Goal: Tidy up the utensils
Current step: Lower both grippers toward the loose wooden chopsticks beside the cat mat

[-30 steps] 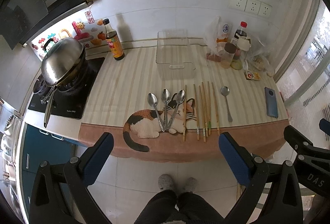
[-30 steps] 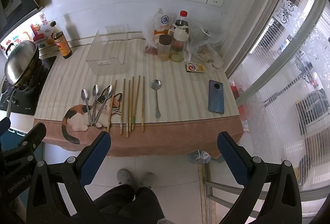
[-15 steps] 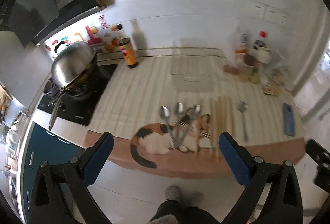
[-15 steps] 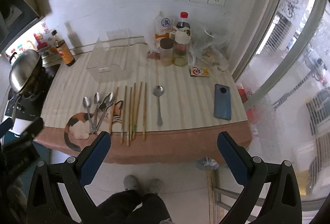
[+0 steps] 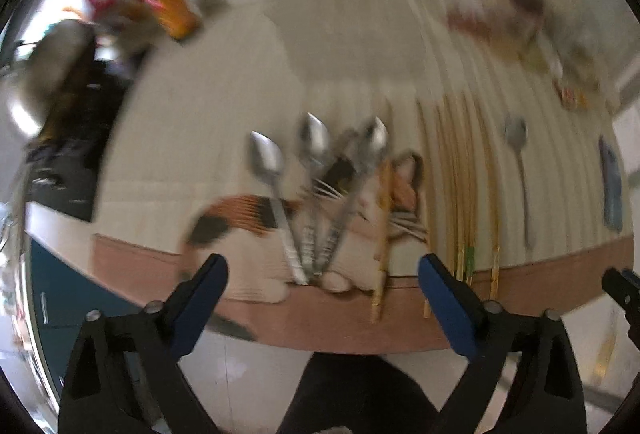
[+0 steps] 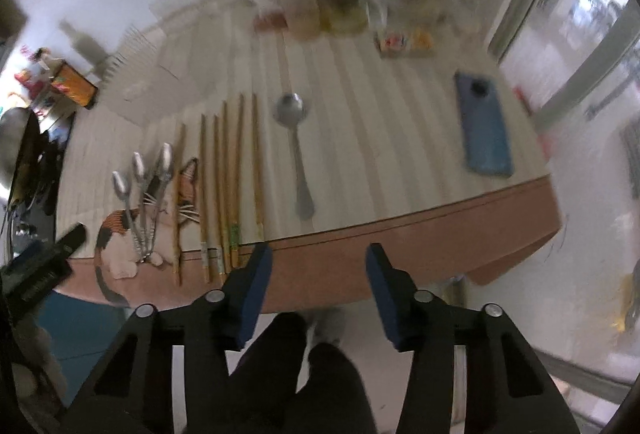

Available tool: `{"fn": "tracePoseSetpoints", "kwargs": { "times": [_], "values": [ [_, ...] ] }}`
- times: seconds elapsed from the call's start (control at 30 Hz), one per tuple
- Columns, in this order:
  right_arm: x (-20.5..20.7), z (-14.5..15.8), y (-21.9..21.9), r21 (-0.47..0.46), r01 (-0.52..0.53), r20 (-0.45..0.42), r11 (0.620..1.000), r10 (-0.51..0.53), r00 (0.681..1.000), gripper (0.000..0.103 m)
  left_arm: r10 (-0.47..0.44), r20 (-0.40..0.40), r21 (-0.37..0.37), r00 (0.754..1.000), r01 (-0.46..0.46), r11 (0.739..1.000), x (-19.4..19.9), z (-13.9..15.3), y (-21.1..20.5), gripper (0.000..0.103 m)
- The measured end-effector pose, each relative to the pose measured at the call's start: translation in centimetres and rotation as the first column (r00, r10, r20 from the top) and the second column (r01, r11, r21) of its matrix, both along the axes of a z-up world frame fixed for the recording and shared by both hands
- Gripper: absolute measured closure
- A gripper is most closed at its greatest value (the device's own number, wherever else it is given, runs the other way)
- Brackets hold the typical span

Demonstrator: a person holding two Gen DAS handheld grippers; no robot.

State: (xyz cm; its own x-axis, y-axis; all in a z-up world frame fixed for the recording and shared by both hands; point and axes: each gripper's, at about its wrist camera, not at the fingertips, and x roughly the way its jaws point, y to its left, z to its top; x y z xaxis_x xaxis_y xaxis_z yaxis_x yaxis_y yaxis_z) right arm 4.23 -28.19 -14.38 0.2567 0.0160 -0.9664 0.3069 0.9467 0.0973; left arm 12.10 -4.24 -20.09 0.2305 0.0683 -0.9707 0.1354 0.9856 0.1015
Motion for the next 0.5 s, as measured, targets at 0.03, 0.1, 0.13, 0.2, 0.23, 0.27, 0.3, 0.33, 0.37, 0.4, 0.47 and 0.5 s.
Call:
{"fn": "tracePoseSetpoints", "kwargs": {
  "times": [0.03,0.1,0.13,0.2,0.23,0.27,0.3,0.33,0.37,0.4,0.47,0.5],
  "values": [
    [0.6,-1.2,0.0,0.002,-0.003,-0.016,1.0,0.003,1.0,0.056,-0.014,-0.037,-0.013,0.999,0.013,1.0,0.6,-1.4,-0.5,0.02],
    [1.9,-3.4,0.3,0.011,-0.01,-0.048,1.0,0.011,0.999,0.057,-0.04,-0.111,-0.038,0.993,0.036,0.999,1.7,-4.1,-1.3,0.033],
    [2.5,-4.2,0.5,0.023,-0.013,-0.059,1.0,0.015,0.998,0.057,-0.047,-0.134,-0.044,0.99,0.041,0.998,2.1,-5.1,-1.6,0.036],
    [4.1,-6.1,1.1,0.052,-0.017,-0.091,0.998,0.022,0.996,0.057,-0.059,-0.161,-0.049,0.985,0.052,0.997,2.8,-6.5,-2.1,0.038],
    [4.9,-7.0,1.5,0.069,-0.022,-0.097,0.997,0.029,0.995,0.057,-0.065,-0.167,-0.051,0.984,0.057,0.997,3.1,-7.1,-2.3,0.04],
    [5.4,-7.3,1.9,0.081,-0.025,-0.104,0.996,0.033,0.994,0.057,-0.071,-0.174,-0.056,0.982,0.062,0.997,3.3,-7.6,-2.5,0.047],
    [6.1,-7.8,2.4,0.088,-0.031,-0.109,0.996,0.04,0.993,0.057,-0.075,-0.183,-0.06,0.98,0.065,0.996,3.6,-8.0,-2.6,0.054],
    [7.1,-8.6,3.1,0.097,-0.044,-0.111,0.994,0.054,0.992,0.057,-0.077,-0.19,-0.066,0.979,0.065,0.996,3.7,-8.3,-2.7,0.059],
    [7.7,-9.1,3.4,0.097,-0.05,-0.111,0.994,0.061,0.992,0.057,-0.075,-0.192,-0.075,0.979,0.062,0.995,3.8,-8.4,-2.7,0.064],
    [8.5,-9.7,3.8,0.094,-0.06,-0.116,0.994,0.07,0.991,0.057,-0.076,-0.177,-0.085,0.981,0.061,0.994,3.9,-8.2,-2.7,0.072],
    [10.0,-11.1,4.8,0.091,-0.077,-0.13,0.993,0.089,0.988,0.057,-0.08,-0.166,-0.08,0.983,0.067,0.995,4.0,-8.1,-2.8,0.086],
    [10.5,-11.6,5.2,0.092,-0.083,-0.137,0.992,0.096,0.986,0.057,-0.075,-0.163,-0.082,0.984,0.062,0.995,3.9,-8.0,-2.7,0.096]
  ]
}}
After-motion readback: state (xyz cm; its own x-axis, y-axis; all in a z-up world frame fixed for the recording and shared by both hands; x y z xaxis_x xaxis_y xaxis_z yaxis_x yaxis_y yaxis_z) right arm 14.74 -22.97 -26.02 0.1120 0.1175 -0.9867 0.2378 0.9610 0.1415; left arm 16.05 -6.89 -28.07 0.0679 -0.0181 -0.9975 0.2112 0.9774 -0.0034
